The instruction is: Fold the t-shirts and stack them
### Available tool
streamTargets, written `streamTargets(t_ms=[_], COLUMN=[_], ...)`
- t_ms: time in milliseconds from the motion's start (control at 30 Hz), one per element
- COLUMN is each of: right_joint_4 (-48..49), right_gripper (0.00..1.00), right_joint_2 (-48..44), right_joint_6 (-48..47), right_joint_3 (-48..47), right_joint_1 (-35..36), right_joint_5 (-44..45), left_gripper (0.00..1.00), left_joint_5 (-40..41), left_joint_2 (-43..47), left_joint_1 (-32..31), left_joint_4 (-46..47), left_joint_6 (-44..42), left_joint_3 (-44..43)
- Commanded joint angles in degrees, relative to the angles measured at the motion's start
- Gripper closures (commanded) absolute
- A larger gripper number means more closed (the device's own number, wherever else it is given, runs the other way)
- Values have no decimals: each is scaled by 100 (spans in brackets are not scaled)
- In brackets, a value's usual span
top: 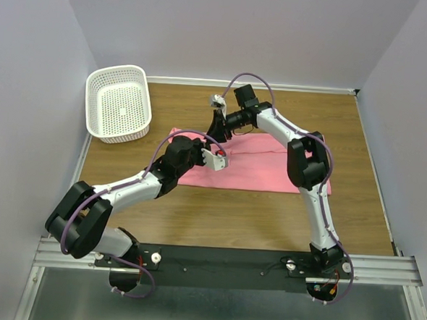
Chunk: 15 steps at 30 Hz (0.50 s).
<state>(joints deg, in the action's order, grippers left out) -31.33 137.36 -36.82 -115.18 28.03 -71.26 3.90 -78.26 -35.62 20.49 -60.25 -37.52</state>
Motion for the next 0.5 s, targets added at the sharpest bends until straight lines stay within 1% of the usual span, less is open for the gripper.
streamTargets(t_ms=[0, 133, 200, 233, 300, 333, 367, 467], right_joint_4=[-5, -22, -22, -31, -31, -40, -40, -40], right_gripper=[68, 69, 76, 82, 87, 91, 100, 99], right_joint_2=[115, 81, 54, 28, 1, -16, -68, -200], right_joint_6=[61, -18, -71, -80, -132, -150, -168, -264], right_joint_3=[-137, 21, 83, 126, 179, 206, 276, 399], right_joint_1=[-17, -17, -8, -17, 0, 1, 1, 1], right_joint_5=[-89, -19, -19, -10, -19, -10, 33, 182], left_gripper=[100, 100, 100, 100, 100, 100, 100, 100], left_joint_5=[-162, -118, -109, -100, -83, -74, -65, -39], left_joint_2=[83, 74, 56, 39, 30, 30, 13, 12], left_joint_1=[28, 37, 37, 46, 37, 46, 55, 46], left_joint_4=[-1, 25, 25, 34, 34, 34, 34, 34], left_joint_6=[-40, -40, -40, -31, -22, -22, -13, -5], left_joint_3=[-80, -80, -80, -89, -89, -106, -98, -89])
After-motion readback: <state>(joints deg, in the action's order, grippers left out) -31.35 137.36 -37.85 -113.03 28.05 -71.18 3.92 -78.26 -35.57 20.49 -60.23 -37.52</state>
